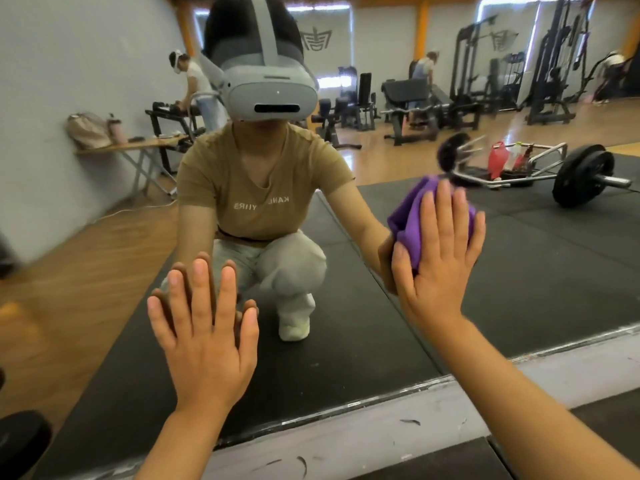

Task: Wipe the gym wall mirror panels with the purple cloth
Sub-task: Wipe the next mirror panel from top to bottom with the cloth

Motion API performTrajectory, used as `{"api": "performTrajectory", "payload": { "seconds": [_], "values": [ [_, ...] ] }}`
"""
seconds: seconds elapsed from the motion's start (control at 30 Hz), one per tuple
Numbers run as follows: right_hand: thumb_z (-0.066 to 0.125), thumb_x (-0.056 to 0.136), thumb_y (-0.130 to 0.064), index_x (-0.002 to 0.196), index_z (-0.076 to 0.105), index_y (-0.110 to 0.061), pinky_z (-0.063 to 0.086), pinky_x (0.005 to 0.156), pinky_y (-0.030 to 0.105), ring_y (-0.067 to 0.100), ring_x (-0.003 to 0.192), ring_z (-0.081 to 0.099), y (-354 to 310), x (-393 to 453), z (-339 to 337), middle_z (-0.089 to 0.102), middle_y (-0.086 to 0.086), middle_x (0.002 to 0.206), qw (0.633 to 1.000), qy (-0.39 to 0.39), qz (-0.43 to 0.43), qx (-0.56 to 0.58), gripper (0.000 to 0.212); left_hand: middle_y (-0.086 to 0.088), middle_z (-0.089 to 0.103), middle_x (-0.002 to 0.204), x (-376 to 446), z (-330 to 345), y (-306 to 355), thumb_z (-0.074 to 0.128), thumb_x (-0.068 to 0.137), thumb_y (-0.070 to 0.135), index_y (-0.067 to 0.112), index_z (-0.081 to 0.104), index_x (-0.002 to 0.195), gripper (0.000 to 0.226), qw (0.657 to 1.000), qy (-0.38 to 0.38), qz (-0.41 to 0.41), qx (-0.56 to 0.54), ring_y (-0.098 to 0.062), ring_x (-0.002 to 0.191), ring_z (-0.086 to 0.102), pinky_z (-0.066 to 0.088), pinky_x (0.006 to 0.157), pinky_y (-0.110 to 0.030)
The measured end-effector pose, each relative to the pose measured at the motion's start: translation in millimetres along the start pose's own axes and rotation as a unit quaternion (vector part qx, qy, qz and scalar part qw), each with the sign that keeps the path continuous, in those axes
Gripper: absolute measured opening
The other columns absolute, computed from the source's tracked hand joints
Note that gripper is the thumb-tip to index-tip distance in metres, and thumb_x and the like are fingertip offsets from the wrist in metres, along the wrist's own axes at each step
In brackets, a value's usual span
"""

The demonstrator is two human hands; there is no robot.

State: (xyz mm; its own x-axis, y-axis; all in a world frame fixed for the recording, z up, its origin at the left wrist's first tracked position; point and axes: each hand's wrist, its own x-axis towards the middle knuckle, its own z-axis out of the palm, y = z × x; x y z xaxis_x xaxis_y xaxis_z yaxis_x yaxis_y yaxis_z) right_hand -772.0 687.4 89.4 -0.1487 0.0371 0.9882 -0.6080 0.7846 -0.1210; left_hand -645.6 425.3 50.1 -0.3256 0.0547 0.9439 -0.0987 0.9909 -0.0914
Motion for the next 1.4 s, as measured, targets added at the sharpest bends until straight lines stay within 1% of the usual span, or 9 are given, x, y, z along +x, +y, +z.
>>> {"api": "performTrajectory", "payload": {
  "seconds": [0.1,0.23,0.4,0.6,0.77,0.93,1.07,1.23,1.4],
  "values": [
    [0.026,0.109,-0.044,0.163,0.007,-0.022,0.003,0.125,0.051,0.022,0.157,0.004,4.7,-86.0,-0.4,0.0,-0.003,0.17,0.997,-0.066,-0.027,-0.011,0.061,-0.003,-0.009,0.169,0.5,-1.1,0.3,0.035,0.106,0.04,0.021,0.003,0.162,0.067,1.0,-0.007,0.0,-0.004,-0.026,0.155,-0.008,-0.004,0.124,-0.052],
    [0.015,0.111,-0.041,0.163,0.0,-0.017,-0.005,0.125,0.048,0.026,0.156,-0.004,19.4,-185.6,-13.2,-0.005,0.003,0.17,0.977,-0.183,-0.085,-0.063,0.059,-0.004,-0.012,0.168,1.3,-4.4,-1.1,0.035,0.105,0.041,0.021,0.0,0.162,0.07,0.999,-0.03,0.002,-0.01,-0.027,0.155,-0.011,-0.009,0.123,-0.053],
    [0.01,0.111,-0.04,0.163,0.0,-0.018,-0.004,0.125,0.051,0.026,0.157,-0.004,47.6,-223.8,-22.5,-0.006,0.002,0.17,0.938,-0.258,-0.199,-0.118,0.057,-0.005,-0.013,0.168,3.0,-6.8,-1.1,0.035,0.104,0.042,0.019,0.002,0.161,0.07,0.999,-0.047,-0.003,-0.006,-0.029,0.154,-0.013,-0.01,0.122,-0.053],
    [0.014,0.112,-0.037,0.163,0.005,-0.024,-0.004,0.126,0.045,0.019,0.157,0.0,72.5,-159.1,-27.6,-0.001,-0.004,0.171,0.892,-0.248,-0.361,-0.112,0.054,-0.006,-0.013,0.168,4.1,-8.2,-0.2,0.037,0.104,0.041,0.018,0.003,0.161,0.07,0.999,-0.05,-0.007,-0.004,-0.029,0.155,-0.011,-0.009,0.122,-0.054],
    [0.024,0.11,-0.043,0.163,0.009,-0.023,0.002,0.124,0.046,0.019,0.156,0.004,29.4,2.6,-19.0,0.003,-0.002,0.17,0.937,-0.133,-0.316,-0.063,0.058,-0.007,-0.012,0.168,3.2,-11.5,-1.9,0.038,0.102,0.04,0.018,0.003,0.161,0.072,0.998,-0.055,-0.004,-0.007,-0.03,0.155,-0.011,-0.009,0.123,-0.053],
    [0.029,0.109,-0.045,0.156,0.031,-0.012,0.018,0.118,0.057,0.033,0.148,0.027,-6.6,91.1,-16.4,0.036,0.015,0.159,0.974,-0.049,-0.218,-0.039,0.057,-0.008,-0.009,0.169,4.7,-14.8,-0.6,0.039,0.102,0.04,0.016,0.008,0.161,0.071,0.998,-0.056,-0.006,-0.013,-0.03,0.155,-0.009,-0.008,0.123,-0.053],
    [0.032,0.108,-0.044,0.157,0.029,-0.012,0.007,0.123,0.05,0.028,0.152,0.02,-16.6,42.7,-4.1,0.033,0.01,0.161,0.987,-0.028,-0.157,-0.03,0.058,-0.004,-0.005,0.169,4.3,-22.5,-6.2,0.041,0.101,0.039,0.018,0.012,0.161,0.07,0.997,-0.067,0.0,-0.028,-0.028,0.156,-0.004,-0.006,0.124,-0.049],
    [0.031,0.108,-0.044,0.162,0.014,-0.022,0.004,0.125,0.05,0.022,0.157,0.007,-0.3,-64.7,-1.0,0.011,0.0,0.169,0.939,-0.135,-0.311,-0.048,0.061,-0.002,-0.006,0.169,8.0,-32.4,-8.0,0.044,0.1,0.036,0.02,0.013,0.161,0.071,0.995,-0.087,0.003,-0.04,-0.026,0.156,-0.003,-0.005,0.125,-0.046],
    [0.014,0.111,-0.038,0.163,0.004,-0.022,-0.003,0.126,0.048,0.022,0.157,-0.002,19.9,-156.5,-7.6,-0.004,0.0,0.171,0.877,-0.231,-0.406,-0.111,0.055,-0.001,-0.006,0.169,9.5,-37.7,-3.2,0.052,0.099,0.032,0.021,0.012,0.162,0.075,0.994,-0.096,-0.018,-0.058,-0.025,0.156,-0.004,-0.006,0.125,-0.045]
  ]
}}
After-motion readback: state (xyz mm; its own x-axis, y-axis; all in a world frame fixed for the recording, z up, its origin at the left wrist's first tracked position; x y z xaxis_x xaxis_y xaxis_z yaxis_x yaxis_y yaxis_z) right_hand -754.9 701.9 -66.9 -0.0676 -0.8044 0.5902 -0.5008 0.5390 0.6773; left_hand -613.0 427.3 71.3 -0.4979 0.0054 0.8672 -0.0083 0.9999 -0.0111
